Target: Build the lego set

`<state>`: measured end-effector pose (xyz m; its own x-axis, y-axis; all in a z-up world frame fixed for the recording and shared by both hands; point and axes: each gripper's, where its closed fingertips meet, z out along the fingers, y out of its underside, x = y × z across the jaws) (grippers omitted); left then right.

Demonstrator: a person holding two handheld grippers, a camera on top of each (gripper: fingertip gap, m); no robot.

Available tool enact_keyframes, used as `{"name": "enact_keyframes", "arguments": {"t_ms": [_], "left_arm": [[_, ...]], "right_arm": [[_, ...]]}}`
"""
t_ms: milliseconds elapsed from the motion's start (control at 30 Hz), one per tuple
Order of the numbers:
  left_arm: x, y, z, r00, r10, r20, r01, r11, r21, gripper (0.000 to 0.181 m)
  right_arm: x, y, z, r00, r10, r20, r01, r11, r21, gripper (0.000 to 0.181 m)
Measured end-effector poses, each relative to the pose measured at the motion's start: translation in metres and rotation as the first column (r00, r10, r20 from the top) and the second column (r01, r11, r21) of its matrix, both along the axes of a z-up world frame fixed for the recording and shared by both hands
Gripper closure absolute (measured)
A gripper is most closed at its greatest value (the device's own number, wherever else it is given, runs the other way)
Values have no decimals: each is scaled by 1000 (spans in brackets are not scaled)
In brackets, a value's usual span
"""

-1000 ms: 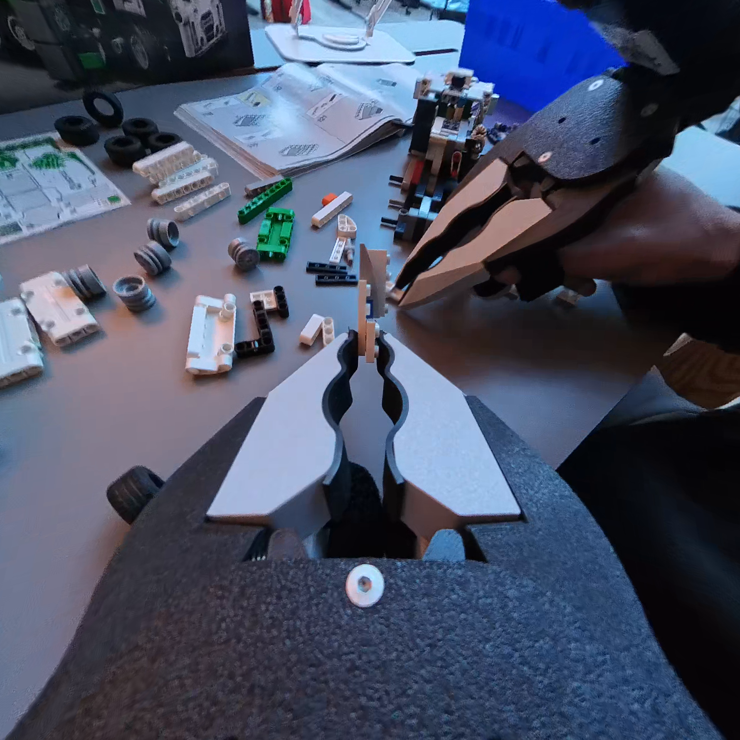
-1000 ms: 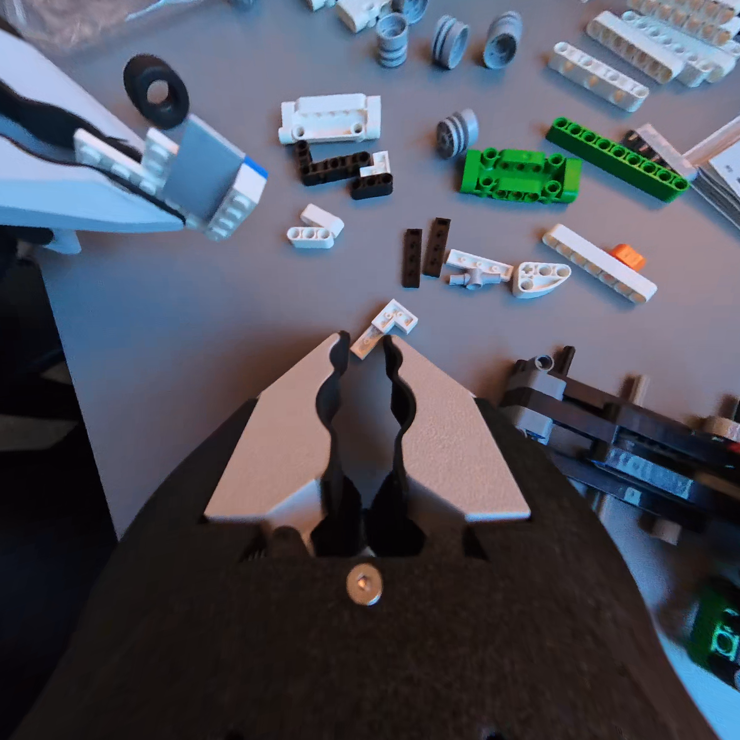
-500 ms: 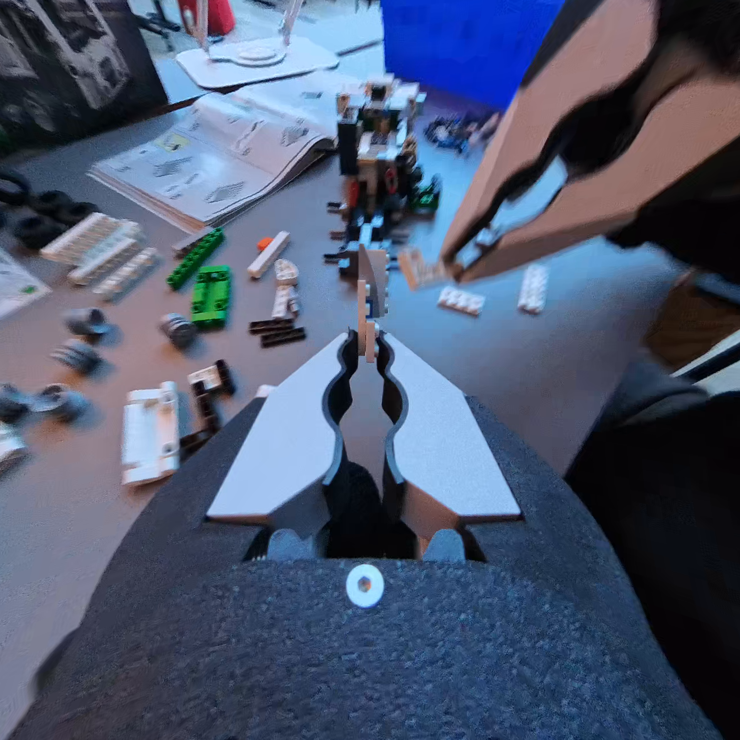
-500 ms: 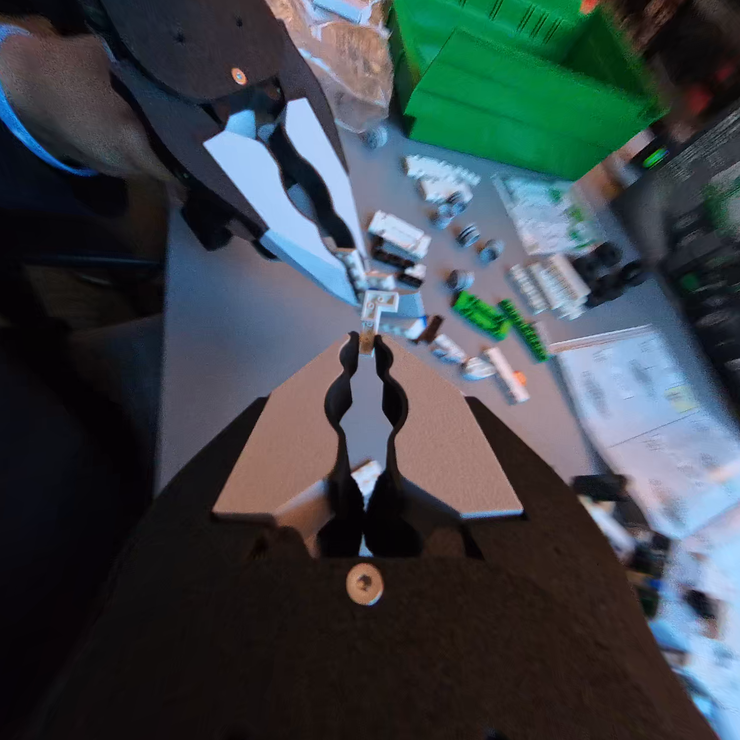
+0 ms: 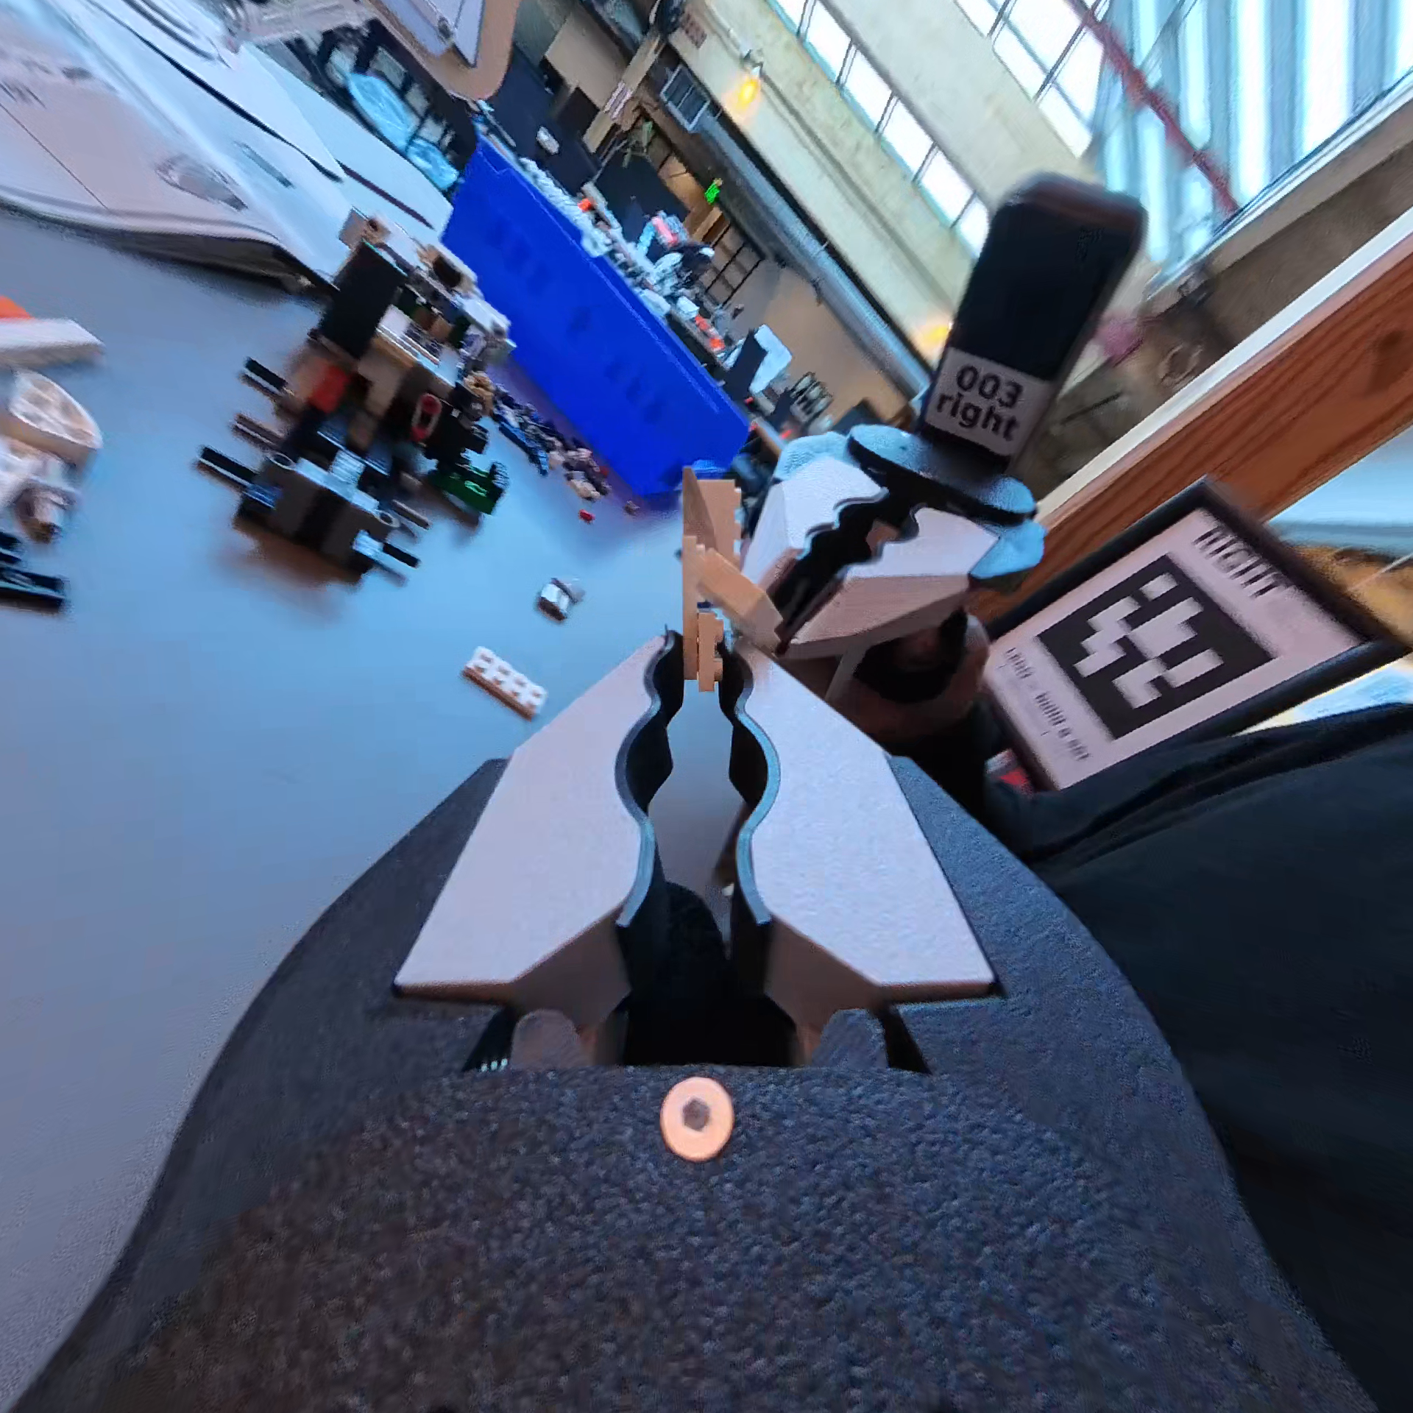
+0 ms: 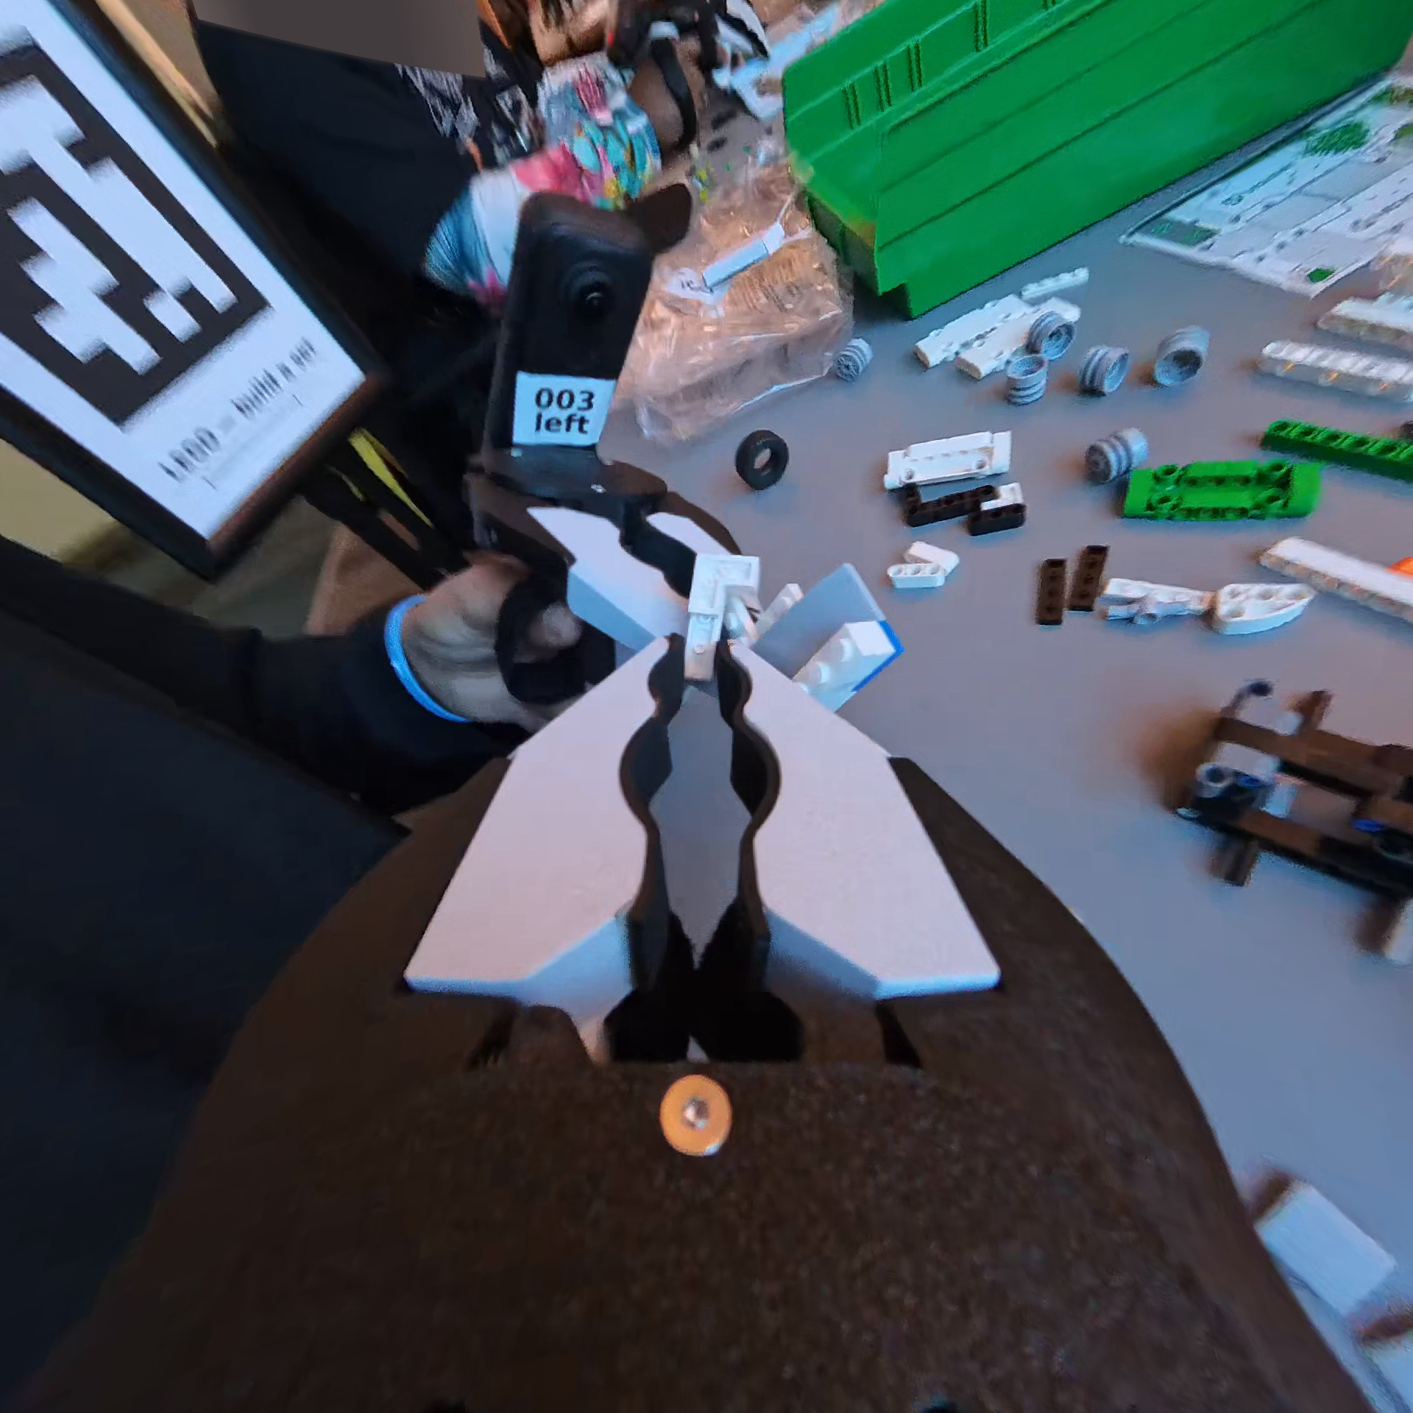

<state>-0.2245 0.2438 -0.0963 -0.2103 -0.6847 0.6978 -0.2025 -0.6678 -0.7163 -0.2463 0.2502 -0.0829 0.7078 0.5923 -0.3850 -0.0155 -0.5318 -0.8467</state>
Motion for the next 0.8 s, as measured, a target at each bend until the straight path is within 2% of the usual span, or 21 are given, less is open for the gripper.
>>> {"name": "enact_keyframes", "arguments": {"t_ms": [67, 133, 200, 300, 400, 467, 533, 667, 800], "left_arm": [[1, -5, 4, 999, -24, 27, 27, 993, -113, 174], [1, -7, 4, 998, -40, 45, 48, 980, -194, 175], [2, -7, 2, 998, -42, 45, 51, 975, -215, 175], [3, -8, 3, 997, -58, 41, 66, 971, -228, 174], [2, -8, -1, 998, -70, 6, 69, 971, -231, 174], [2, -6, -4, 997, -74, -13, 68, 965, -253, 174], [1, -4, -7, 997, -76, -23, 66, 952, -299, 174], [3, -3, -6, 995, -96, -18, 83, 927, -366, 175], [5, -2, -9, 995, -97, -28, 80, 925, -372, 174]], "right_arm": [[0, -6, 2, 988, 26, 150, -32, 999, 42, 174], [6, -9, 1, 943, 35, 332, -63, 995, 72, 174], [13, -7, 4, 881, 27, 472, -92, 989, 116, 174], [18, -5, 6, 800, 63, 596, -169, 978, 123, 174], [26, -6, 0, 689, 132, 713, -260, 963, 74, 174], [28, -6, -4, 622, 164, 766, -316, 947, 54, 174], [29, -3, -8, 585, 185, 790, -344, 938, 35, 174], [24, 2, -11, 577, 249, 778, -383, 924, -11, 174], [24, 3, -16, 567, 316, 760, -405, 911, -77, 173]]}}
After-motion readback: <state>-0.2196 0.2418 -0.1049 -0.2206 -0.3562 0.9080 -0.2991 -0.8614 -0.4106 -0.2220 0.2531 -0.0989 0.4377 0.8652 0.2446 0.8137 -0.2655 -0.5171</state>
